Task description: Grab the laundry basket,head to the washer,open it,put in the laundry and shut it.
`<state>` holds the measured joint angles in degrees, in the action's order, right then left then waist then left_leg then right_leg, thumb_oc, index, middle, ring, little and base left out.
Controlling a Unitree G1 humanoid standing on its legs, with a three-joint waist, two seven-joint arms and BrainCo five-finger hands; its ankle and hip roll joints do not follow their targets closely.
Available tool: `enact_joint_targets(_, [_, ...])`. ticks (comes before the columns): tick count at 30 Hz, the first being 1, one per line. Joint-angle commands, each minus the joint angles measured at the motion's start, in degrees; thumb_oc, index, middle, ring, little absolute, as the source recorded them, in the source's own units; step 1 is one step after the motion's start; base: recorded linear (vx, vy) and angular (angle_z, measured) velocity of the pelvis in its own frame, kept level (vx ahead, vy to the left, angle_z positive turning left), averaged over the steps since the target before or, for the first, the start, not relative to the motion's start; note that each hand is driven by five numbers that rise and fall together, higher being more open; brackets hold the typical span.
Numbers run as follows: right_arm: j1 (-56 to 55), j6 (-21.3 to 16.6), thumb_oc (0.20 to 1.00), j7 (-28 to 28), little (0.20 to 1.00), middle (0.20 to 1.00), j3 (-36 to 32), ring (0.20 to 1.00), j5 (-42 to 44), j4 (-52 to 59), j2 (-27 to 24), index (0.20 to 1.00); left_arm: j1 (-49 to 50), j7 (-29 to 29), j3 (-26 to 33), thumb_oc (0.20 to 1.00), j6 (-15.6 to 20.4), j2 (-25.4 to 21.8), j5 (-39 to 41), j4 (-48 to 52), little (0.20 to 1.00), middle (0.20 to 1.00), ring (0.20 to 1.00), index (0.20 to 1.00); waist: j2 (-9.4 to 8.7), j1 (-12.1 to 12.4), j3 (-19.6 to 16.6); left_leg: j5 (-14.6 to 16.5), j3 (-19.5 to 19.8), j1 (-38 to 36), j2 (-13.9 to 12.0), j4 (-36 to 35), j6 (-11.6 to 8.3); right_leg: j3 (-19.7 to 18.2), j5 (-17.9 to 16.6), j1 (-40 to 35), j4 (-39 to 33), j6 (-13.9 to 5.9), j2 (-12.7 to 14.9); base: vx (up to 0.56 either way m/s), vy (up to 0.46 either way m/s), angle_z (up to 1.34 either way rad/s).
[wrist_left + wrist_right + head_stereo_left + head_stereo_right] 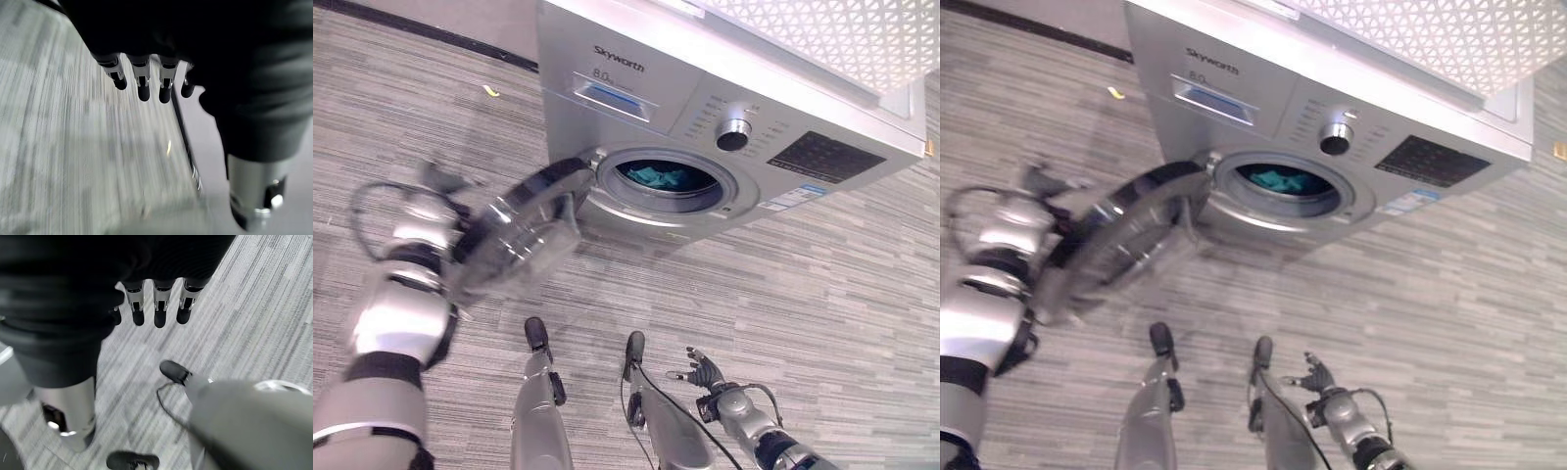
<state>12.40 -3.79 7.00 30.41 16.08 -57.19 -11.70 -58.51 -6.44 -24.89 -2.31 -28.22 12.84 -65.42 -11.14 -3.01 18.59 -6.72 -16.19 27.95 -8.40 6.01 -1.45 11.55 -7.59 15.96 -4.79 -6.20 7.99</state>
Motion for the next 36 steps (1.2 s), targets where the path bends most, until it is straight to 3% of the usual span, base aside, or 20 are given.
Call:
enact_joint_targets(1, [-0.18,0.70,1.000,-0.04,1.000,1.000,-0.96,1.000,0.09,0.74,-1.20,1.000,4.00,2.54,-3.14,1.000,1.24,13.04,3.77,-1.53,1.000,1.000,1.000,1.000,2.09,-1.11,0.01,4.69,4.26,1.15,-0.76,3.43,-1.04,1.35,3.14,-0.37,4.53,-3.42,3.75,0.02,-0.012,0.08])
enact_joint_targets(2, [-0.40,1.58,1.000,0.05,1.000,1.000,-2.15,1.000,-0.14,0.59,-1.25,1.000,10.14,2.51,-7.10,1.000,1.66,21.29,6.64,1.90,1.000,1.000,1.000,1.000,2.92,-0.85,0.08,4.60,4.00,-0.51,-0.43,2.77,-0.85,1.43,3.83,-1.47,4.74,-3.04,3.92,0.04,-0.007,0.06])
enact_joint_targets(5, [-0.49,2.94,1.000,0.24,1.000,1.000,-4.32,1.000,-0.49,-0.28,-1.76,1.000,16.73,3.27,-12.52,1.000,2.07,30.62,13.35,5.57,1.000,1.000,1.000,1.000,4.44,-0.83,-0.82,4.20,3.29,-4.10,0.20,0.80,-0.80,1.51,5.09,-3.56,5.02,-2.69,4.26,0.06,-0.008,0.06])
enact_joint_targets(9, [-0.25,3.38,1.000,0.48,1.000,1.000,-5.51,1.000,-1.23,-1.99,-2.13,1.000,18.08,4.70,-16.80,1.000,1.54,35.19,14.54,6.45,1.000,1.000,1.000,1.000,5.61,-1.58,-2.24,3.95,2.11,-7.79,0.38,-1.25,-0.79,0.56,5.88,-5.43,4.93,-2.72,4.27,0.06,-0.004,-0.12])
enact_joint_targets(11, [0.16,4.45,1.000,0.64,1.000,1.000,-6.80,1.000,-3.10,-6.55,-2.50,1.000,18.41,4.44,-18.52,1.000,1.88,37.93,16.97,6.56,1.000,1.000,1.000,1.000,7.10,-3.14,-4.89,3.57,-0.15,-12.30,0.26,-3.99,-0.62,-0.98,6.40,-7.14,4.44,-2.92,4.16,0.09,-0.003,-0.29])
enact_joint_targets(14, [0.34,4.72,1.000,0.67,1.000,1.000,-7.57,1.000,-3.77,-9.52,-2.69,1.000,18.15,3.64,-18.32,1.000,2.58,38.57,17.31,6.55,1.000,1.000,1.000,1.000,7.98,-3.77,-6.12,3.18,-1.50,-14.75,0.01,-5.56,-0.63,-1.76,6.62,-7.91,4.25,-3.01,4.05,0.06,-0.015,-0.36])
enact_joint_targets(19, [-1.31,4.70,1.000,0.96,1.000,1.000,-8.52,1.000,-5.06,-11.39,-3.80,1.000,18.61,2.10,-18.12,1.000,4.69,35.31,17.59,12.66,1.000,1.000,1.000,1.000,9.58,-4.19,-8.20,2.61,-3.56,-18.46,-0.44,-7.87,-0.87,-2.46,6.50,-9.68,2.98,-3.33,3.85,0.06,-0.048,-0.28])
enact_joint_targets(20, [-3.34,4.39,1.000,0.83,1.000,1.000,-9.35,1.000,-5.66,-11.29,-4.34,1.000,20.13,2.67,-18.28,1.000,5.40,32.02,17.02,17.69,1.000,1.000,1.000,1.000,10.12,-4.02,-9.02,2.44,-3.77,-19.47,-0.48,-8.54,-1.01,-2.32,6.66,-10.42,2.49,-3.38,3.69,0.04,-0.047,-0.31])
enact_joint_targets(22, [-4.61,4.06,1.000,0.72,1.000,1.000,-10.20,1.000,-5.68,-11.16,-4.42,1.000,21.43,3.08,-18.19,1.000,5.78,29.74,16.08,20.23,1.000,1.000,1.000,1.000,10.31,-3.67,-9.46,2.22,-3.69,-20.06,-0.64,-8.99,-1.14,-1.94,6.81,-10.99,2.29,-3.34,3.62,0.06,-0.090,-0.13])
enact_joint_targets(23, [-6.90,3.20,1.000,0.79,1.000,1.000,-11.73,1.000,-5.64,-10.68,-4.40,1.000,25.09,4.30,-18.27,1.000,6.98,24.72,13.00,26.37,1.000,1.000,1.000,1.000,10.65,-2.73,-10.17,1.86,-3.21,-21.09,-0.77,-9.89,-1.43,-0.85,7.22,-12.32,1.90,-3.35,3.42,0.07,-0.100,-0.04])
enact_joint_targets(24, [-7.01,3.19,1.000,0.80,1.000,1.000,-11.70,1.000,-5.65,-10.65,-4.31,1.000,25.30,4.28,-18.32,1.000,6.87,24.54,12.98,26.62,1.000,1.000,1.000,1.000,10.57,-2.77,-10.22,1.82,-3.18,-21.15,-0.76,-9.95,-1.44,-0.81,7.22,-12.40,1.86,-3.35,3.41,0.06,-0.108,0.02])
enact_joint_targets(26, [-9.06,1.91,1.000,0.76,1.000,1.000,-13.20,1.000,-5.62,-10.17,-3.10,1.000,33.81,6.80,-15.33,1.000,8.03,19.25,11.57,30.75,1.000,1.000,1.000,1.000,10.90,-1.03,-11.08,1.63,-2.23,-21.94,-0.81,-10.60,-1.82,0.40,7.69,-14.25,1.14,-3.21,3.05,0.06,-0.116,0.15])
enact_joint_targets(30, [-10.74,0.68,1.000,-0.12,1.000,1.000,-14.34,1.000,-4.74,-9.83,-1.74,1.000,43.18,8.62,-9.69,1.000,8.82,13.85,9.32,29.56,1.000,1.000,1.000,1.000,11.12,1.00,-12.16,1.21,-0.66,-22.26,-0.84,-11.01,-2.32,2.12,8.25,-16.11,0.55,-2.82,2.59,0.04,-0.084,0.26])
enact_joint_targets(32, [-10.79,0.42,1.000,-0.79,1.000,1.000,-15.04,1.000,-3.07,-9.56,-1.56,1.000,45.43,9.96,-7.85,1.000,7.60,13.68,8.71,25.88,1.000,1.000,1.000,1.000,11.45,1.14,-12.42,1.00,0.01,-22.14,-0.80,-11.01,-2.49,2.39,8.30,-16.59,0.36,-2.59,2.30,0.03,-0.049,0.34])
enact_joint_targets(33, [-10.79,0.41,1.000,-0.80,1.000,1.000,-15.03,1.000,-3.05,-9.56,-1.59,1.000,45.41,9.97,-7.83,1.000,7.66,13.75,8.68,25.80,1.000,1.000,1.000,1.000,11.49,1.11,-12.43,1.00,0.04,-22.13,-0.81,-11.01,-2.50,2.42,8.30,-16.60,0.34,-2.58,2.29,0.01,-0.014,0.41])
enact_joint_targets(36, [-10.17,0.62,1.000,-1.70,1.000,1.000,-13.87,1.000,-3.66,-9.18,-2.66,1.000,41.68,12.51,-13.55,1.000,6.74,15.28,-3.54,18.21,1.000,1.000,1.000,1.000,12.30,-0.44,-13.15,1.18,0.13,-21.31,-1.04,-11.01,-2.78,1.95,8.20,-15.97,-0.04,-2.42,1.75,0.02,0.006,0.18])
